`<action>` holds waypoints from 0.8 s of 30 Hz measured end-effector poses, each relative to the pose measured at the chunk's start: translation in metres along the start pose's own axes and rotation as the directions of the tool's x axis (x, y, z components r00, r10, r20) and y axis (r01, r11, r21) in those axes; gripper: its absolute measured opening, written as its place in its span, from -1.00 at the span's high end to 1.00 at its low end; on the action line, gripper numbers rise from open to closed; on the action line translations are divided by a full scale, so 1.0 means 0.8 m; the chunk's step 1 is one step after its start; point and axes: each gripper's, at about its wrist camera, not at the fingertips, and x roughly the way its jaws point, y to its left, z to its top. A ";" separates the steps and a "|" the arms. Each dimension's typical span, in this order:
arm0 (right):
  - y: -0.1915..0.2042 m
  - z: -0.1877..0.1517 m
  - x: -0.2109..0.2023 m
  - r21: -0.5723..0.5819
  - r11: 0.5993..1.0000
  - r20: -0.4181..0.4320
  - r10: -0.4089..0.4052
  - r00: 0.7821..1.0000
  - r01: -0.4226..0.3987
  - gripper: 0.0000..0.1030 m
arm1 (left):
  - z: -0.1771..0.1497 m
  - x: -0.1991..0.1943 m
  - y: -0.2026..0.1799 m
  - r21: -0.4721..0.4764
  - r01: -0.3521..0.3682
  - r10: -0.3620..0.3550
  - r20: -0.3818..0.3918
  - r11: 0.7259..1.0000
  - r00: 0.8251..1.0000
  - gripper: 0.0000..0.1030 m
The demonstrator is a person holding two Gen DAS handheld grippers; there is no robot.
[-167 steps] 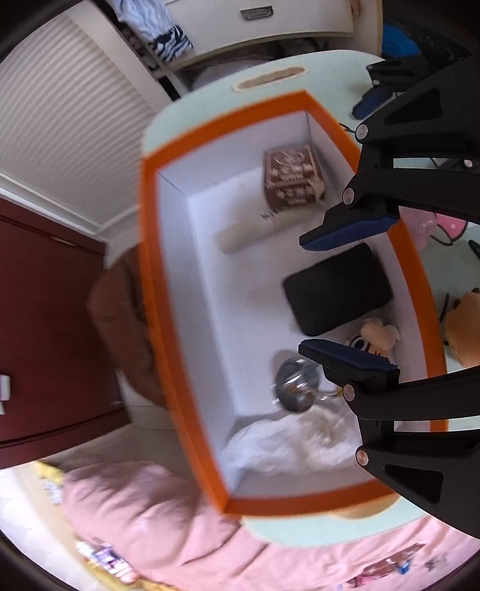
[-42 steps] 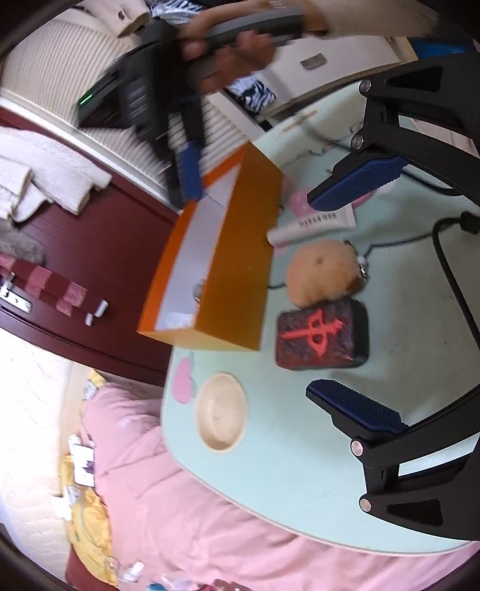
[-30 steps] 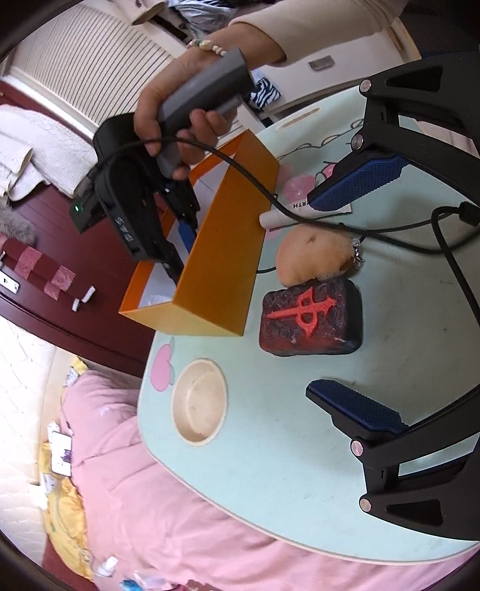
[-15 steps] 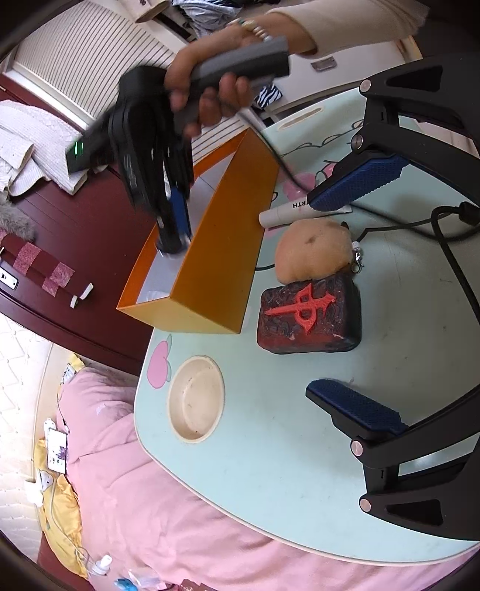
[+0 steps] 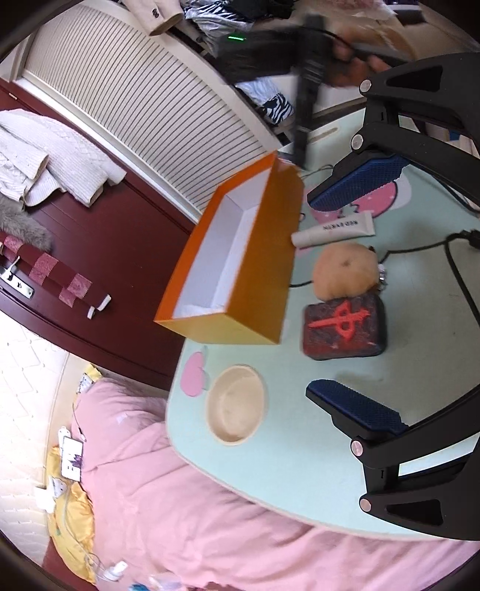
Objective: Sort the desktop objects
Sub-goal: 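Carry the silver piece out and set it on the table, right gripper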
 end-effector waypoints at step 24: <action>-0.015 -0.075 -0.018 0.045 0.996 0.339 -0.083 0.937 0.072 -0.22 | 0.167 0.138 -0.074 0.232 -0.186 0.263 -0.367 0.955 0.892 -0.35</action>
